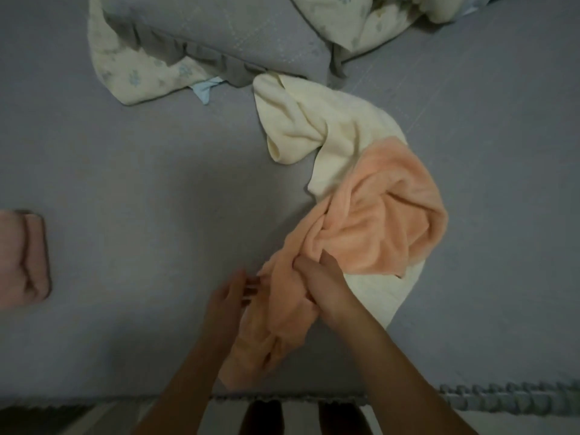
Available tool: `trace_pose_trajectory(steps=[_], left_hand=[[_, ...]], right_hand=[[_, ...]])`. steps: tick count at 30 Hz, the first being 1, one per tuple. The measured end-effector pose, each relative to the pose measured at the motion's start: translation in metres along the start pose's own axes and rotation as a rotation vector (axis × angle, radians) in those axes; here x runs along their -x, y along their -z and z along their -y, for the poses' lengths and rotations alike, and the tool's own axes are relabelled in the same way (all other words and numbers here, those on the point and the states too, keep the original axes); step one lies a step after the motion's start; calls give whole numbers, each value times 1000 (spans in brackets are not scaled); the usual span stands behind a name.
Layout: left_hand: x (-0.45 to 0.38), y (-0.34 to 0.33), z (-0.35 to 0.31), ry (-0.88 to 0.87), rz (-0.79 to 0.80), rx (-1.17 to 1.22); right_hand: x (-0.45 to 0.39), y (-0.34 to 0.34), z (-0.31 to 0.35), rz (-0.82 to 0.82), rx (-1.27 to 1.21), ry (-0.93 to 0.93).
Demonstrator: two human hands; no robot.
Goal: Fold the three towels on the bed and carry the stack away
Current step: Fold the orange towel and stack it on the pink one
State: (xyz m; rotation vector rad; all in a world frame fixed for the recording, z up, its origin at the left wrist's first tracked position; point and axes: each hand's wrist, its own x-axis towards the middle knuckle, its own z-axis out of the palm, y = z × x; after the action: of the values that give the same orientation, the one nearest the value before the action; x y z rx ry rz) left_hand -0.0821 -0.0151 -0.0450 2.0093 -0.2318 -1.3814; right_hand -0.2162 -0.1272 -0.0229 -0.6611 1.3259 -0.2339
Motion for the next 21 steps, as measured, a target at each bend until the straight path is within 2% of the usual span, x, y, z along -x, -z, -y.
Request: trace_pose_trajectory(steps=[2, 5, 7, 9, 11, 14, 17, 21], left_hand=[[-9, -1, -23, 0, 111, 162], [-9, -8, -48, 80, 394, 175], [-2, -15, -56, 207, 614, 287], [6, -20, -59, 265, 729, 408], [13, -24, -57, 227, 688, 393], [24, -23, -41, 69, 593, 237], [34, -7, -34, -67, 446, 145], [35, 46, -58, -54, 93, 359]], right_hand=[[17, 4, -6, 185, 66, -22], [35, 13, -10, 364, 95, -89], [43, 21, -9, 297, 69, -111], [47, 29, -8, 120, 94, -69], [51, 31, -9, -60, 140, 13], [56, 26, -11, -269, 274, 130], [60, 19, -8, -274, 326, 234], [66, 7, 24, -309, 343, 310]])
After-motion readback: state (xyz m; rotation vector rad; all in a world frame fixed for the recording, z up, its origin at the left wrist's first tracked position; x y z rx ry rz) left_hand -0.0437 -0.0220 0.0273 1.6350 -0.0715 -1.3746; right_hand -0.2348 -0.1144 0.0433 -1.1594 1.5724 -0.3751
